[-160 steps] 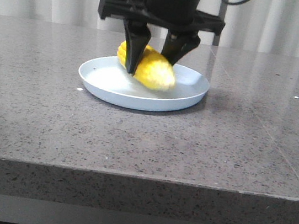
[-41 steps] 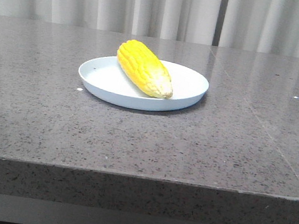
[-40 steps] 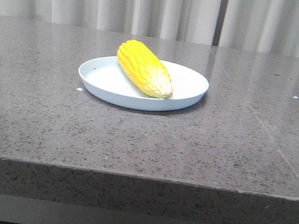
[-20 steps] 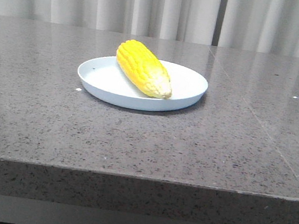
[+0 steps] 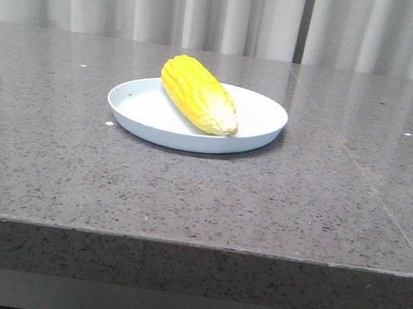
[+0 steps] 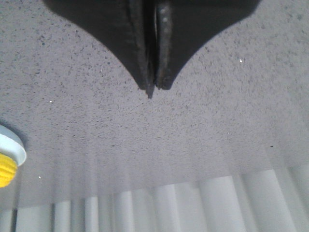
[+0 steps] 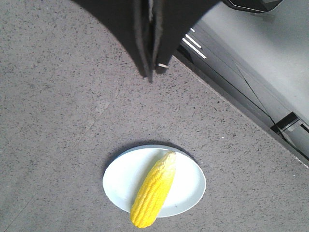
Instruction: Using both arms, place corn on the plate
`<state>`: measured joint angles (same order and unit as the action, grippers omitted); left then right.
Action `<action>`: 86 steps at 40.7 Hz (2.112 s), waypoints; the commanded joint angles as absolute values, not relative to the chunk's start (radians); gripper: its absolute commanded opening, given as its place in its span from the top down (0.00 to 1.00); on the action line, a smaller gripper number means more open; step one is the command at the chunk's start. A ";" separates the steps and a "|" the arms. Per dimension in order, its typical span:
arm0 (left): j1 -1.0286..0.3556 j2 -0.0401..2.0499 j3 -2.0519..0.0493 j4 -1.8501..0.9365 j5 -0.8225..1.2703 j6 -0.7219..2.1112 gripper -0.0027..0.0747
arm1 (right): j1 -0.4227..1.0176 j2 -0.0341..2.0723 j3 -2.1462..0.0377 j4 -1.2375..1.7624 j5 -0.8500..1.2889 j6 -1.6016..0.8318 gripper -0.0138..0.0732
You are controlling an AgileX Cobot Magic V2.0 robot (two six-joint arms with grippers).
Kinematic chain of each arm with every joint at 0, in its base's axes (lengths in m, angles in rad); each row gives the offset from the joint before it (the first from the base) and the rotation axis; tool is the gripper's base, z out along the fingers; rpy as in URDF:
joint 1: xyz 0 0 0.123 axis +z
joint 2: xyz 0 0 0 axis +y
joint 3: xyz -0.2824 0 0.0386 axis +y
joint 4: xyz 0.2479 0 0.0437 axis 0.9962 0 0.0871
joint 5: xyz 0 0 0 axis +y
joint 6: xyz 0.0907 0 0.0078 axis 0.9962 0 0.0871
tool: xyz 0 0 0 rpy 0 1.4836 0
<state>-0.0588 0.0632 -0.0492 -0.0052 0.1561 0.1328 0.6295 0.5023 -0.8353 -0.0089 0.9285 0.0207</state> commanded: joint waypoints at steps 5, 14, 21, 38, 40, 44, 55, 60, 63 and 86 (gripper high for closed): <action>-0.036 -0.017 0.028 -0.127 -0.022 0.128 0.99 | 0.628 0.508 -0.857 -0.015 0.850 0.016 0.94; -0.036 -0.023 0.032 -0.120 -0.053 0.128 0.99 | 0.628 0.508 -0.857 -0.015 0.850 0.016 0.94; -0.036 -0.023 0.032 -0.120 -0.050 0.128 0.99 | 0.628 0.508 -0.857 -0.015 0.850 0.016 0.94; -0.036 -0.023 0.032 -0.120 -0.050 0.128 0.99 | 0.628 0.508 -0.857 -0.015 0.850 0.016 0.94; -0.036 -0.023 0.032 -0.120 -0.050 0.128 0.99 | 0.628 0.508 -0.857 -0.015 0.850 0.016 0.94; -0.036 -0.023 0.032 -0.120 -0.050 0.128 0.99 | 0.628 0.508 -0.857 -0.015 0.850 0.016 0.94; -0.036 -0.023 0.032 -0.120 -0.050 0.128 0.99 | 0.628 0.508 -0.857 -0.015 0.850 0.016 0.94; -0.036 -0.023 0.032 -0.120 -0.050 0.128 0.99 | 0.628 0.508 -0.857 -0.015 0.850 0.016 0.94; -0.036 -0.023 0.032 -0.120 -0.050 0.128 0.99 | 0.628 0.508 -0.857 -0.015 0.850 0.016 0.94; -0.036 -0.023 0.032 -0.120 -0.050 0.128 0.99 | 0.120 0.035 -0.210 -0.029 0.102 0.016 0.94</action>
<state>-0.0389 -0.0064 0.0093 -0.1121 0.0378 0.1328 0.1812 0.0792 -0.2672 -0.0167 0.2841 0.0213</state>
